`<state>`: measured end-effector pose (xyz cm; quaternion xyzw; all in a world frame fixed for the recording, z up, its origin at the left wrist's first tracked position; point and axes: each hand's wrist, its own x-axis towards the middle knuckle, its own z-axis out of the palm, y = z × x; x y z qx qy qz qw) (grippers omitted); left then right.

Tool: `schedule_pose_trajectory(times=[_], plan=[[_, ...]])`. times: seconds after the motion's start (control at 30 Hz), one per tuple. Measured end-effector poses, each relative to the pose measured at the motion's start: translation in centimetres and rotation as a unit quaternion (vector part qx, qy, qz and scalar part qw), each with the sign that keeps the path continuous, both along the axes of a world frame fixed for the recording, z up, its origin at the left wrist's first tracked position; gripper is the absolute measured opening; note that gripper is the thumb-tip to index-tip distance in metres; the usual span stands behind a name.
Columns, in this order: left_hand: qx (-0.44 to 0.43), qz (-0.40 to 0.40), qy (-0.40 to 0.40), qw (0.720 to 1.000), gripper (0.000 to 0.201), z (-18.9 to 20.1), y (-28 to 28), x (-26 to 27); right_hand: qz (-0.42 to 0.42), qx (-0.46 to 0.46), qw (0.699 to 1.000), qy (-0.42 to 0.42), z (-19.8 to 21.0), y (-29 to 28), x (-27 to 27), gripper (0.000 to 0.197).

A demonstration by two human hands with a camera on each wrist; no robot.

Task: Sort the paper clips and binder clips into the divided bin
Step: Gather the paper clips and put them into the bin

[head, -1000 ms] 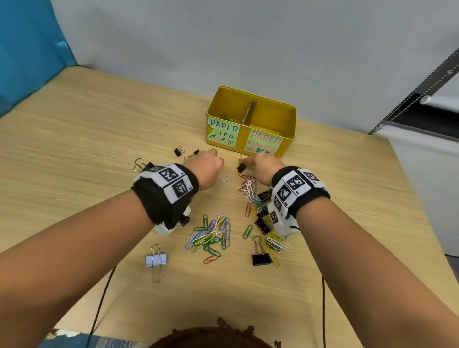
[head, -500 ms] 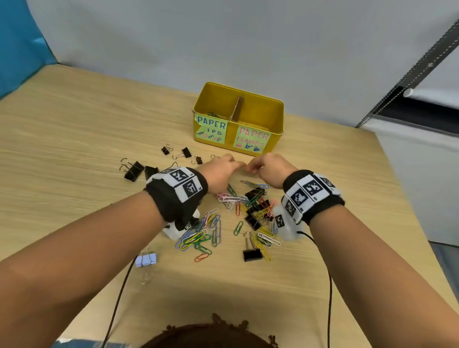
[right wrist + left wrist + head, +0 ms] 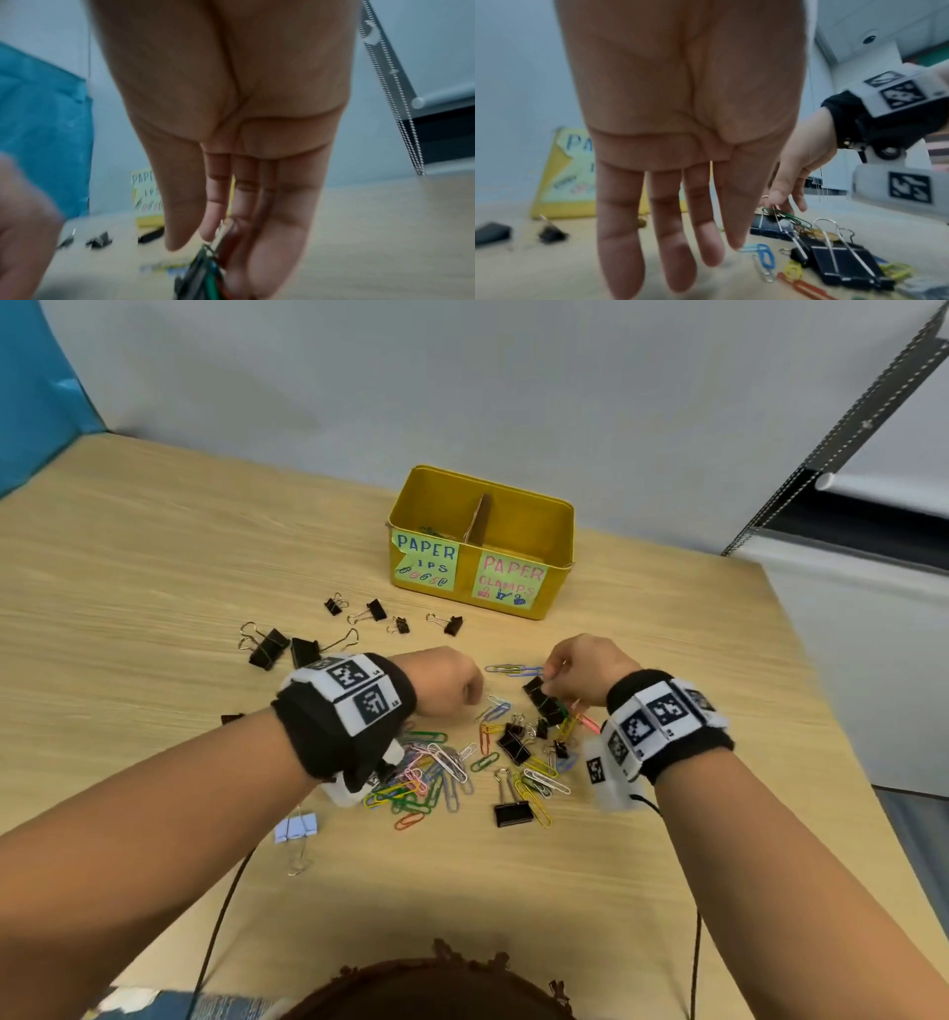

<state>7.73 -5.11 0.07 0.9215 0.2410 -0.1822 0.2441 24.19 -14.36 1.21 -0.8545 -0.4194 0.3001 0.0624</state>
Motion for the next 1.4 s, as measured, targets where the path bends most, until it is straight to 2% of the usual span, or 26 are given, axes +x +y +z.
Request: schedule_pose_trajectory(times=[0.03, 0.1, 0.17, 0.2, 0.27, 0.33, 0.37, 0.43, 0.53, 0.57, 0.63, 0.73, 0.8, 0.9, 0.97, 1.03, 1.13, 1.2, 1.27, 1.33, 1.4], plan=[[-0.009, 0.006, -0.016, 1.0, 0.036, -0.2, -0.3, 0.7, -0.013, 0.007, 1.0, 0.012, -0.5, -0.1, 0.0, 0.014], [-0.018, 0.018, -0.053, 0.998, 0.046, -0.6, -1.0, 1.9, -0.057, 0.065, 0.992, 0.094, -1.4, -0.4, 0.0, 0.026], [-0.02, 0.035, -0.09, 0.995, 0.06, -0.9, -1.6, 2.9, -0.108, 0.146, 0.961, 0.209, -1.6, -0.9, 0.0, 0.028], [-0.023, 0.045, -0.11, 0.993, 0.06, -1.0, -1.9, 3.2, -0.133, 0.182, 0.939, 0.261, -1.6, -1.2, -0.1, 0.027], [-0.025, 0.065, -0.154, 0.986, 0.05, -1.1, -1.8, 3.6, -0.172, 0.231, 0.902, 0.323, -1.7, -1.6, -0.1, 0.025], [0.009, 0.061, -0.176, 0.982, 0.039, -0.9, -1.7, 3.7, -0.183, 0.24, 0.892, 0.337, -1.9, -1.6, -0.4, 0.013], [0.039, 0.051, -0.18, 0.982, 0.036, -0.7, -1.7, 3.6, -0.173, 0.229, 0.899, 0.331, -1.9, -1.5, -0.7, 0.002], [0.102, 0.022, -0.177, 0.979, 0.035, -0.2, -1.8, 3.6, -0.129, 0.198, 0.922, 0.306, -2.3, -1.3, -1.2, 0.022], [0.183, -0.015, -0.148, 0.972, 0.033, 0.3, -1.4, 3.3, -0.096, 0.171, 0.931, 0.308, -2.0, -0.7, -1.7, 0.024], [0.193, -0.01, -0.141, 0.971, 0.032, 0.3, -0.9, 3.0, -0.093, 0.171, 0.933, 0.302, -2.0, -0.6, -1.6, 0.023], [0.207, 0.024, -0.117, 0.971, 0.031, 0.3, 0.4, 2.0, -0.072, 0.163, 0.956, 0.233, -1.9, -0.6, -0.8, 0.018], [0.224, 0.094, -0.044, 0.969, 0.049, 0.0, 2.6, 0.3, -0.042, 0.151, 0.982, 0.105, -1.6, -1.4, 0.4, 0.023], [0.237, 0.114, -0.015, 0.965, 0.068, -0.1, 3.4, -0.3, -0.077, 0.158, 0.983, 0.059, -1.5, -2.2, 1.4, 0.024], [0.201, 0.095, -0.055, 0.973, 0.076, 0.3, 2.5, 0.3, -0.099, 0.115, 0.988, -0.025, -1.2, -3.4, 2.7, 0.026], [0.119, 0.069, -0.1, 0.985, 0.064, 0.7, 0.8, 1.4, -0.072, 0.038, 0.996, -0.039, -1.3, -4.1, 2.6, 0.023], [0.022, 0.019, -0.112, 0.993, 0.047, 0.7, -1.0, 2.7, -0.05, -0.017, 0.998, -0.02, -1.8, -4.5, 2.1, 0.017], [-0.043, -0.046, -0.068, 0.996, 0.032, -0.1, -3.2, 4.1, -0.053, -0.012, 0.997, -0.047, -2.9, -5.1, 2.0, 0.011], [-0.06, -0.043, -0.057, 0.996, 0.023, -0.7, -3.9, 4.4, -0.076, -0.005, 0.993, -0.089, -2.7, -5.4, 2.2, 0.007], [-0.073, -0.026, -0.069, 0.995, 0.013, -0.8, -3.8, 4.2, -0.084, 0.017, 0.989, -0.117, -2.3, -5.7, 2.3, 0.012], [-0.069, -0.014, -0.082, 0.994, 0.007, -0.8, -3.4, 4.0, -0.071, 0.05, 0.99, -0.109, -1.8, -5.7, 1.8, 0.014], [-0.047, -0.005, -0.094, 0.994, 0.008, -0.7, -3.1, 3.8, -0.04, 0.068, 0.995, -0.065, -1.3, -5.3, 0.6, 0.017]])
